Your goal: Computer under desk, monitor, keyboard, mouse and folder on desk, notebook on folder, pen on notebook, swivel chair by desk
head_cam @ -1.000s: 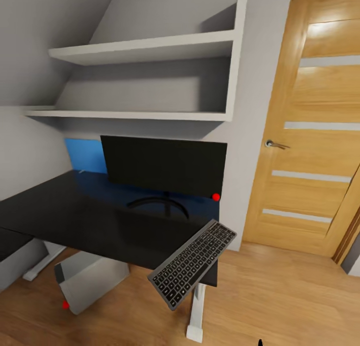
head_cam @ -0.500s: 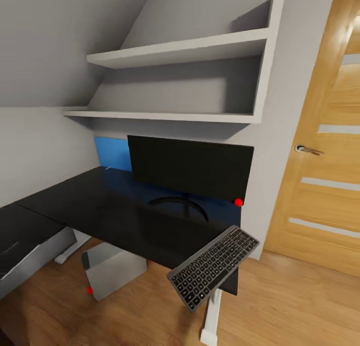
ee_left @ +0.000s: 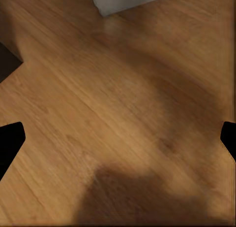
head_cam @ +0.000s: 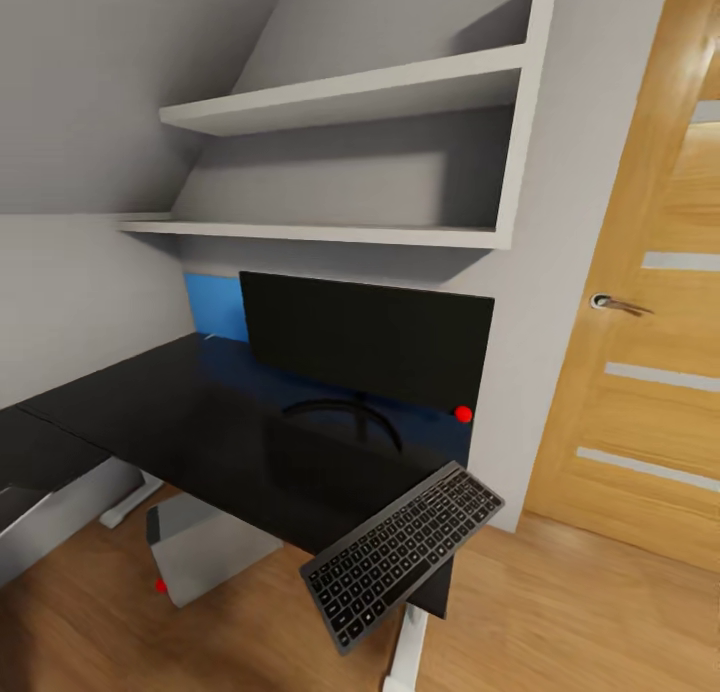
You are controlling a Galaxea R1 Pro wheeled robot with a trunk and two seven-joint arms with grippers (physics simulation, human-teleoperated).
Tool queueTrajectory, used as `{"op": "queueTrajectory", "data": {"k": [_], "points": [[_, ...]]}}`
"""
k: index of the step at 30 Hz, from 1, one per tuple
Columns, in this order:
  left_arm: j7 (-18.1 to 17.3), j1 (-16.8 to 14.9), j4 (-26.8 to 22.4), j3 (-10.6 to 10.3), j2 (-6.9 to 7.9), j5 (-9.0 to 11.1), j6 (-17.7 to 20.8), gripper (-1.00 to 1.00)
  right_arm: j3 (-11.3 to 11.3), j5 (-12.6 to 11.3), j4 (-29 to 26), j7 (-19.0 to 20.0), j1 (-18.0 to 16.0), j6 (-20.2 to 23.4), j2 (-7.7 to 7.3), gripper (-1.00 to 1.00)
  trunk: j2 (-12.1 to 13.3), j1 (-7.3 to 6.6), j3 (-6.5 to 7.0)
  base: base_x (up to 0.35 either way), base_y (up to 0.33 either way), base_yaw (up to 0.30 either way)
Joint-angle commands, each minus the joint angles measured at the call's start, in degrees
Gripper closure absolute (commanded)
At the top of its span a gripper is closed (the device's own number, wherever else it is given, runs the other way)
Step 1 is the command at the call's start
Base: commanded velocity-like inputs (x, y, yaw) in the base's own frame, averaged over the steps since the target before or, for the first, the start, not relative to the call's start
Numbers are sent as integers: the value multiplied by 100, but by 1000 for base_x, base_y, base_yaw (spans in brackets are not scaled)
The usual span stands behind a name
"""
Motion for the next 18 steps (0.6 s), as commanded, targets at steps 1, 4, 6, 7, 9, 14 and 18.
{"op": "queueTrajectory", "data": {"k": [1,4,6,7,9,14,18], "points": [[51,-2,-5,-51,2,4,-2,-100,29,-49,12,8,-7,15,0,-100,-3,0,-6,12,-268,117],[35,-2,-5,-54,2,-3,8,-100,28,-53,12,8,-7,68,-1,-100,-3,0,-6,4,-297,221],[33,-2,-5,-54,2,-2,20,-100,30,-64,12,1,-7,73,-1,-100,-3,0,-6,1,-307,257],[32,-2,-5,-55,2,-1,31,-100,34,-66,12,-3,-7,75,-1,-100,-3,0,-6,1,-309,265],[32,-2,-5,-58,2,-2,43,-100,40,-67,12,-6,-7,77,-1,-100,-3,0,-6,0,-310,269],[31,-2,-5,-62,2,-4,56,-100,45,-62,5,-9,-7,79,-12,-100,-3,0,-6,0,-312,273],[31,-2,-5,-62,2,-3,57,-100,42,-65,3,-9,-7,79,-16,-100,-3,0,-6,0,-313,275]]}}
